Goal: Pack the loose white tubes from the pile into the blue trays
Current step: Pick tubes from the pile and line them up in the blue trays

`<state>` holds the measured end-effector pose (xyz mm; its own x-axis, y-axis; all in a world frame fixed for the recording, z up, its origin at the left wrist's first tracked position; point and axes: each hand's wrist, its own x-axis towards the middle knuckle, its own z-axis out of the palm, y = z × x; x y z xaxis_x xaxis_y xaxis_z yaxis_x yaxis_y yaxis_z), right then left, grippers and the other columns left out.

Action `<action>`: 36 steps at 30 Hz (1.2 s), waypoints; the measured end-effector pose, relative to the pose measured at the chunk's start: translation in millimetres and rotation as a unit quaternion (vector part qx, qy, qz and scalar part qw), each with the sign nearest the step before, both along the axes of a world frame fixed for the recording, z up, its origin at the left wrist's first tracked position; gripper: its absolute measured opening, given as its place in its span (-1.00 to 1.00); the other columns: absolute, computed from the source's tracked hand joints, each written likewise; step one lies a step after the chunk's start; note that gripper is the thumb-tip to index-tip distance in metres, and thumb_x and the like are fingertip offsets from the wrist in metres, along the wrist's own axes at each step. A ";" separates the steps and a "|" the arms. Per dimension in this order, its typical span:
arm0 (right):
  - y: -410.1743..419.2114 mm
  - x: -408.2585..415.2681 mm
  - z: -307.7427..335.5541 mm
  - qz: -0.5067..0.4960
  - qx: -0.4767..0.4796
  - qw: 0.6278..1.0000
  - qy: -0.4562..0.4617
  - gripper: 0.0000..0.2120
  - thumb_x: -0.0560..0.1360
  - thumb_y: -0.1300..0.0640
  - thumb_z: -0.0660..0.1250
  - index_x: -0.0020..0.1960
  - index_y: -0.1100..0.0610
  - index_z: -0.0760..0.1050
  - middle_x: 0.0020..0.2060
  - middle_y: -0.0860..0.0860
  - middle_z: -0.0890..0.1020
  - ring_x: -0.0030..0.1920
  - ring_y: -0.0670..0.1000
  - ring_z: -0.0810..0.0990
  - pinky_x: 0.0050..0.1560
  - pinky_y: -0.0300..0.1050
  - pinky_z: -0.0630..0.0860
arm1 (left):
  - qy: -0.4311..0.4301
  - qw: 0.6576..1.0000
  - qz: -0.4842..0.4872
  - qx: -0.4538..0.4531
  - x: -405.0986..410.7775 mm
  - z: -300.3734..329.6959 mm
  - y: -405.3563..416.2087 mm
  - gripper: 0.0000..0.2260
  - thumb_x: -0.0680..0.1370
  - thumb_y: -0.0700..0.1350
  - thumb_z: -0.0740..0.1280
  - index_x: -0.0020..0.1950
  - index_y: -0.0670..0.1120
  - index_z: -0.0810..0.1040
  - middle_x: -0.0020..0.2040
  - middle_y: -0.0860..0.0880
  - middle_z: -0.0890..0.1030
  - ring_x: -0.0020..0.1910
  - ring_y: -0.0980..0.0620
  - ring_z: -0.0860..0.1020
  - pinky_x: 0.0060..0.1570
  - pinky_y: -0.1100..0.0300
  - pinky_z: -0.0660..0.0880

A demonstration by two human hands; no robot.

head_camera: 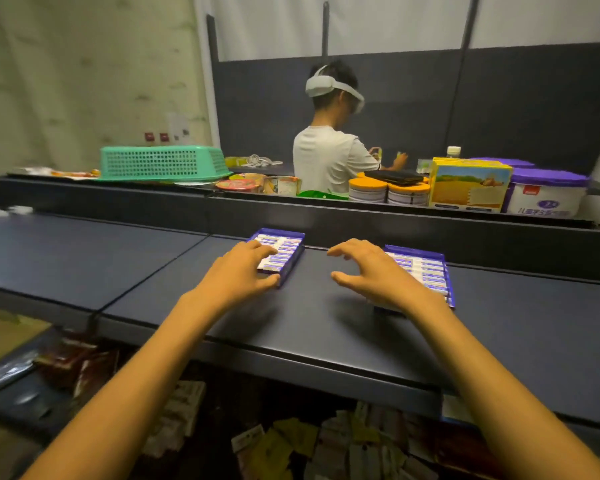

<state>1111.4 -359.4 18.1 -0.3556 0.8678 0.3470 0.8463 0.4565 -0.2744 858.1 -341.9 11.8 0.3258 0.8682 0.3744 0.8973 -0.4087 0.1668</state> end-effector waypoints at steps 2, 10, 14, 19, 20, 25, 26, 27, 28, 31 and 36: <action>2.5 -37.2 -0.7 0.021 0.005 1.000 -0.009 -0.58 0.54 0.00 0.33 0.37 0.03 0.40 0.31 -0.01 0.48 0.26 -0.05 0.42 0.24 -0.19 0.31 | 0.002 1.000 0.020 -0.004 -34.8 -2.5 -8.1 -0.53 0.52 0.12 0.34 0.40 0.03 0.41 0.32 0.01 0.45 0.32 -0.01 0.40 0.16 -0.02 0.47; 4.5 -237.2 -7.7 0.129 0.006 0.991 -0.025 -0.58 0.55 0.02 0.32 0.39 0.06 0.38 0.33 0.02 0.46 0.32 0.01 0.39 0.31 -0.08 0.33 | 0.024 0.994 0.102 -0.003 -212.3 -12.9 -51.6 -0.52 0.55 0.15 0.28 0.43 0.04 0.37 0.34 0.02 0.41 0.33 0.01 0.37 0.18 0.05 0.42; 4.1 -337.4 -18.2 0.146 0.011 0.988 -0.043 -0.56 0.56 -0.03 0.31 0.40 0.01 0.36 0.35 0.00 0.44 0.36 0.03 0.35 0.34 0.05 0.35 | 0.028 0.991 0.130 -0.002 -309.8 -23.3 -67.0 -0.53 0.54 0.18 0.27 0.41 0.05 0.39 0.31 0.03 0.43 0.30 0.01 0.39 0.17 0.04 0.45; 11.0 -446.4 -17.6 0.159 0.017 0.985 -0.065 -0.55 0.57 -0.05 0.29 0.41 0.00 0.33 0.37 0.01 0.41 0.37 0.07 0.33 0.34 0.10 0.34 | 0.029 0.985 0.169 0.001 -419.8 -25.3 -78.0 -0.52 0.52 0.17 0.28 0.39 0.03 0.41 0.27 0.01 0.46 0.27 -0.02 0.41 0.18 0.00 0.45; 13.4 -466.6 -15.9 0.163 0.020 0.984 -0.068 -0.55 0.57 -0.05 0.28 0.42 0.00 0.32 0.38 0.01 0.41 0.38 0.07 0.33 0.33 0.09 0.34 | 0.029 0.983 0.179 0.002 -440.6 -24.9 -78.8 -0.52 0.52 0.17 0.29 0.40 0.02 0.41 0.27 0.00 0.47 0.27 -0.02 0.41 0.19 0.00 0.45; 32.7 -550.2 -14.2 0.173 0.028 0.983 -0.060 -0.55 0.58 -0.03 0.27 0.43 0.00 0.32 0.38 0.00 0.40 0.39 0.05 0.32 0.34 0.07 0.34 | 0.014 0.976 0.216 0.001 -531.5 -27.8 -69.5 -0.52 0.52 0.16 0.29 0.41 0.03 0.40 0.30 0.02 0.46 0.30 0.02 0.40 0.19 0.09 0.42; 39.4 -565.0 -16.0 0.173 0.027 0.983 -0.061 -0.55 0.58 -0.04 0.27 0.44 0.00 0.31 0.39 0.00 0.40 0.39 0.04 0.32 0.34 0.07 0.34 | 0.012 0.976 0.219 -0.003 -547.5 -29.6 -65.6 -0.52 0.52 0.16 0.29 0.40 0.04 0.40 0.30 0.03 0.46 0.29 0.02 0.39 0.17 0.10 0.41; 47.0 -579.8 -17.5 0.174 0.026 0.983 -0.060 -0.54 0.58 -0.04 0.27 0.44 -0.01 0.30 0.39 0.00 0.40 0.38 0.04 0.33 0.33 0.07 0.35 | 0.009 0.975 0.223 -0.006 -563.1 -31.4 -61.4 -0.53 0.52 0.17 0.29 0.40 0.05 0.40 0.30 0.03 0.46 0.28 0.03 0.40 0.16 0.10 0.41; 55.7 -595.2 -19.4 0.175 0.024 0.982 -0.060 -0.54 0.58 -0.04 0.27 0.44 -0.01 0.30 0.38 0.00 0.41 0.37 0.04 0.33 0.33 0.06 0.35 | 0.008 0.974 0.228 -0.006 -579.3 -32.9 -56.3 -0.53 0.52 0.17 0.29 0.39 0.05 0.41 0.30 0.04 0.46 0.28 0.03 0.40 0.15 0.11 0.41; 85.2 -640.0 -25.0 0.179 0.019 0.981 -0.066 -0.53 0.57 -0.05 0.28 0.44 0.00 0.30 0.38 0.01 0.42 0.37 0.05 0.34 0.32 0.05 0.36 | 0.004 0.972 0.236 -0.001 -624.7 -33.9 -35.8 -0.53 0.52 0.16 0.30 0.39 0.04 0.42 0.30 0.03 0.46 0.28 0.03 0.41 0.21 0.08 0.42; 141.1 -709.2 -26.3 0.179 0.010 0.982 -0.056 -0.53 0.56 -0.06 0.28 0.44 0.00 0.31 0.40 0.01 0.40 0.39 0.05 0.33 0.35 0.08 0.34 | 0.001 0.972 0.236 -0.009 -688.8 -32.9 12.5 -0.54 0.52 0.15 0.29 0.39 0.06 0.40 0.30 0.05 0.46 0.27 0.06 0.41 0.21 0.08 0.43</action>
<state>402.2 -218.2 -8.1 -0.6735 0.6742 0.3029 0.6556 0.7342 -0.1766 169.3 -329.4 -21.1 -0.1101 0.9276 0.3570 0.9845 0.0524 0.1676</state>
